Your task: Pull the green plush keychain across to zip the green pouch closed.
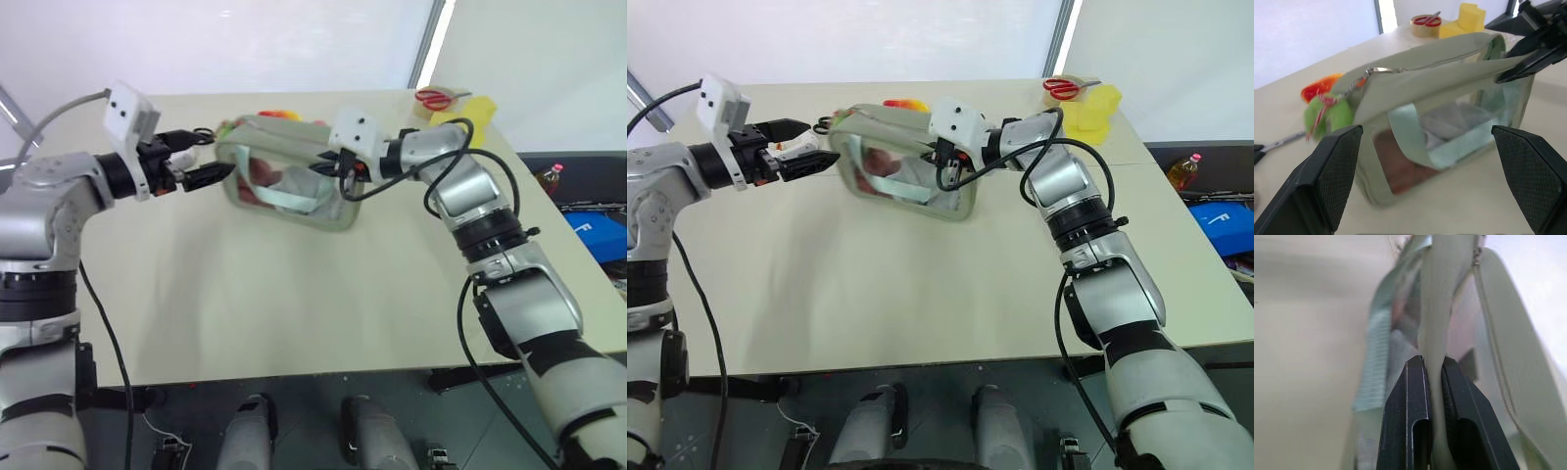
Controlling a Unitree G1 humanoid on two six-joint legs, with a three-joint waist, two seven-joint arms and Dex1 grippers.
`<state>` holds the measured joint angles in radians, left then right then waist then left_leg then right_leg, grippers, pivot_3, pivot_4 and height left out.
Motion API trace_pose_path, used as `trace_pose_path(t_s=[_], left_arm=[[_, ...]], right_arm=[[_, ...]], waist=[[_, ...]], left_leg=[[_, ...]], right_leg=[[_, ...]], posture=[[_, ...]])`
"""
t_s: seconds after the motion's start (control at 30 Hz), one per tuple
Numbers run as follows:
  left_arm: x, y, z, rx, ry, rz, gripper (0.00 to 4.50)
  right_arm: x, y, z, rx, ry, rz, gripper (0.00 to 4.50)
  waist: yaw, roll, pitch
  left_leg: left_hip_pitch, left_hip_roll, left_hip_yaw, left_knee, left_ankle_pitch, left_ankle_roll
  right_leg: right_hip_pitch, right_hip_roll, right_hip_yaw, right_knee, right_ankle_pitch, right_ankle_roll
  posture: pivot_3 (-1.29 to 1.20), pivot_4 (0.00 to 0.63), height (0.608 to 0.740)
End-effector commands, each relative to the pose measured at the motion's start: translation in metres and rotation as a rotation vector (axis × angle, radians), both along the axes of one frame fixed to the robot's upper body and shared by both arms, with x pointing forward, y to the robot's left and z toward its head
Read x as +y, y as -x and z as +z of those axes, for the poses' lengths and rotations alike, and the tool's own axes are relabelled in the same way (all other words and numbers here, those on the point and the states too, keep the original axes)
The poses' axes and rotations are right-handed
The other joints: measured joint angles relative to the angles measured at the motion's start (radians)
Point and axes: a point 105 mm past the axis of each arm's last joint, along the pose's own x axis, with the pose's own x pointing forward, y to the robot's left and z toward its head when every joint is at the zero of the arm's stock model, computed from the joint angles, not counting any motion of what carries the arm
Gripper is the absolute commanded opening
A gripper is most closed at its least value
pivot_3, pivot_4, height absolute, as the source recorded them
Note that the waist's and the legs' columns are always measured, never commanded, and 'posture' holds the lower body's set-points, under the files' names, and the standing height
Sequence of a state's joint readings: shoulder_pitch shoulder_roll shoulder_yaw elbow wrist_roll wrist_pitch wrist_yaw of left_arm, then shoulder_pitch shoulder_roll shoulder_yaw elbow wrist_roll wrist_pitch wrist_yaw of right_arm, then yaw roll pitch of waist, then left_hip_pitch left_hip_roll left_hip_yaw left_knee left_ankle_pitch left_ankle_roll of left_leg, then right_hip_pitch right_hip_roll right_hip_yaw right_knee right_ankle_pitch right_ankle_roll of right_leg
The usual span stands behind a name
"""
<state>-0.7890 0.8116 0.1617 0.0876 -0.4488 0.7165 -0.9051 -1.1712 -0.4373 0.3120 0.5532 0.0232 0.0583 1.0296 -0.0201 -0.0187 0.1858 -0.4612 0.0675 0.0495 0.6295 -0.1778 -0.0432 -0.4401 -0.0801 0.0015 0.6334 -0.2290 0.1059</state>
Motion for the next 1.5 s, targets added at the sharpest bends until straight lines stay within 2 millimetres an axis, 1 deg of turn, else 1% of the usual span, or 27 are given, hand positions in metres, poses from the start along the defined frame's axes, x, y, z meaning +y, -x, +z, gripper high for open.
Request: trace_pose_path(t_s=[0.03,0.2,0.27,0.33,0.4,0.47,0.53,0.67,0.73,0.8,0.83,0.9,0.97,1.1,1.17,1.23,1.33,1.43,1.5], left_arm=[[0.014,0.006,0.027,-0.085,0.002,0.029,4.5],[0.015,0.01,0.027,-0.079,-0.007,0.026,4.5],[0.014,0.012,0.025,-0.075,-0.01,0.025,4.5],[0.014,0.013,0.024,-0.072,-0.008,0.03,4.5],[0.016,0.014,0.023,-0.069,-0.008,0.032,4.5],[0.016,0.014,0.023,-0.066,-0.01,0.032,4.5],[0.015,0.013,0.023,-0.065,-0.008,0.03,4.5],[0.013,0.009,0.022,-0.064,-0.008,0.024,4.5],[0.011,0.008,0.022,-0.063,-0.008,0.016,4.5],[0.01,0.007,0.023,-0.064,-0.008,0.009,4.5],[0.01,0.006,0.024,-0.064,-0.01,0.008,4.5],[0.012,0.005,0.024,-0.063,-0.011,0.01,4.5],[0.016,0.004,0.024,-0.06,-0.011,0.019,4.5],[0.032,0.001,0.021,-0.048,0.005,0.068,4.5],[0.038,-0.001,0.018,-0.042,0.004,0.085,4.5],[0.04,-0.002,0.014,-0.034,-0.001,0.087,4.5],[0.038,-0.006,0.013,-0.031,-0.005,0.079,4.5],[0.03,-0.011,0.012,-0.033,-0.012,0.051,4.5],[0.028,-0.014,0.012,-0.029,-0.006,0.043,4.5]], right_arm=[[-0.003,0.013,0.02,-0.079,-0.036,0.101,0.03],[-0.012,0.017,0.016,-0.05,-0.029,0.1,0.03],[-0.017,0.024,0.001,0.032,0.001,0.073,0.03],[-0.02,0.034,-0.011,0.057,0.036,0.068,0.03],[-0.022,0.042,-0.013,0.068,0.058,0.052,0.03],[-0.027,0.045,-0.01,0.099,0.067,-0.01,0.03],[-0.026,0.05,-0.009,0.114,0.058,-0.023,0.03],[-0.022,0.055,-0.017,0.157,0.048,-0.037,0.03],[-0.015,0.055,-0.015,0.171,0.01,-0.046,0.03],[-0.01,0.056,-0.01,0.182,-0.031,-0.044,0.81],[-0.01,0.055,-0.008,0.172,-0.04,-0.058,1.13],[-0.016,0.055,-0.004,0.139,-0.039,-0.072,2.14],[-0.023,0.059,0.004,0.129,-0.048,-0.073,3.1],[-0.038,0.076,0.029,0.097,-0.062,-0.066,3.1],[-0.043,0.081,0.032,0.084,-0.052,-0.079,3.1],[-0.048,0.089,0.029,0.101,-0.044,-0.086,3.1],[-0.048,0.093,0.02,0.134,-0.049,-0.094,3.1],[-0.044,0.086,0.006,0.141,-0.048,-0.102,3.1],[-0.04,0.08,0.003,0.138,-0.063,-0.111,3.1]], waist=[[0.001,0.0,0.0],[0.007,0.0,0.0],[0.008,0.0,0.0],[0.01,0.0,0.0],[0.008,0.0,0.0],[0.006,0.0,0.0],[0.007,0.0,0.0],[0.007,0.0,0.0],[0.004,0.0,0.0],[0.001,0.0,0.0],[0.0,0.0,0.0],[0.002,0.0,0.0],[0.005,0.0,0.0],[0.01,0.0,0.0],[0.009,0.0,0.0],[0.008,0.0,0.0],[0.008,-0.001,0.0],[0.007,-0.001,0.0],[0.007,-0.001,0.0]], left_leg=[[0.0,0.0,0.0,0.0,0.0,0.0],[0.0,0.0,0.0,0.001,0.0,0.0],[0.0,0.0,0.0,0.002,0.0,-0.001],[0.0,0.0,0.0,0.002,0.0,-0.001],[0.0,0.0,0.0,0.002,0.0,-0.001],[0.001,0.0,0.0,0.002,0.001,-0.001],[0.001,0.0,0.0,0.002,0.001,-0.002],[0.001,0.0,0.0,0.002,0.001,-0.002],[0.001,0.0,0.0,0.003,0.001,-0.002],[0.001,0.0,0.0,0.003,0.001,-0.002],[0.002,0.0,0.0,0.003,0.001,-0.002],[0.002,0.0,0.0,0.003,0.001,-0.002],[0.002,0.0,0.0,0.003,0.001,-0.002],[0.0,0.0,0.0,0.002,0.001,-0.002],[0.0,0.0,0.0,0.002,0.001,-0.002],[0.0,0.0,0.0,0.002,0.001,-0.002],[0.001,0.0,0.0,0.002,0.001,-0.002],[0.001,0.0,0.0,0.003,0.001,-0.002],[0.001,0.0,0.0,0.004,0.001,-0.002]], right_leg=[[0.0,0.0,0.0,0.0,0.0,0.0],[0.001,0.0,0.0,0.0,0.0,0.0],[0.001,0.0,0.0,0.0,0.0,0.0],[0.002,0.0,0.0,0.0,0.0,-0.001],[0.002,0.0,0.0,0.0,0.0,0.0],[0.002,0.0,0.0,0.0,0.0,-0.001],[0.001,0.0,0.0,0.001,0.0,-0.001],[0.002,0.0,0.0,0.001,-0.002,-0.004],[0.002,0.0,0.0,0.001,-0.002,-0.004],[0.002,0.0,0.0,0.001,-0.001,-0.004],[0.002,0.0,0.0,0.002,-0.001,-0.004],[0.002,0.0,0.0,0.002,-0.001,-0.004],[0.002,0.0,0.0,0.002,-0.001,-0.004],[0.001,0.0,0.0,0.001,-0.001,-0.003],[0.001,0.0,0.0,0.0,-0.001,-0.003],[0.001,0.0,0.0,0.0,-0.002,-0.004],[0.002,0.0,0.0,0.0,-0.002,-0.005],[0.002,0.0,0.0,0.0,-0.001,-0.005],[0.002,0.0,0.0,0.0,-0.001,-0.006]], posture=[[0.0,0.15,0.74],[0.0,0.15,0.74],[0.0,0.15,0.74],[0.0,0.15,0.74],[0.0,0.15,0.74],[0.0,0.15,0.74],[0.0,0.15,0.74],[0.0,0.15,0.74],[0.0,0.15,0.74],[0.0,0.15,0.74],[0.0,0.15,0.74],[0.0,0.15,0.74],[0.0,0.15,0.74],[0.0,0.15,0.74],[0.0,0.15,0.74],[0.0,0.15,0.74],[0.0,0.15,0.74],[0.0,0.15,0.74],[0.0,0.15,0.74]])
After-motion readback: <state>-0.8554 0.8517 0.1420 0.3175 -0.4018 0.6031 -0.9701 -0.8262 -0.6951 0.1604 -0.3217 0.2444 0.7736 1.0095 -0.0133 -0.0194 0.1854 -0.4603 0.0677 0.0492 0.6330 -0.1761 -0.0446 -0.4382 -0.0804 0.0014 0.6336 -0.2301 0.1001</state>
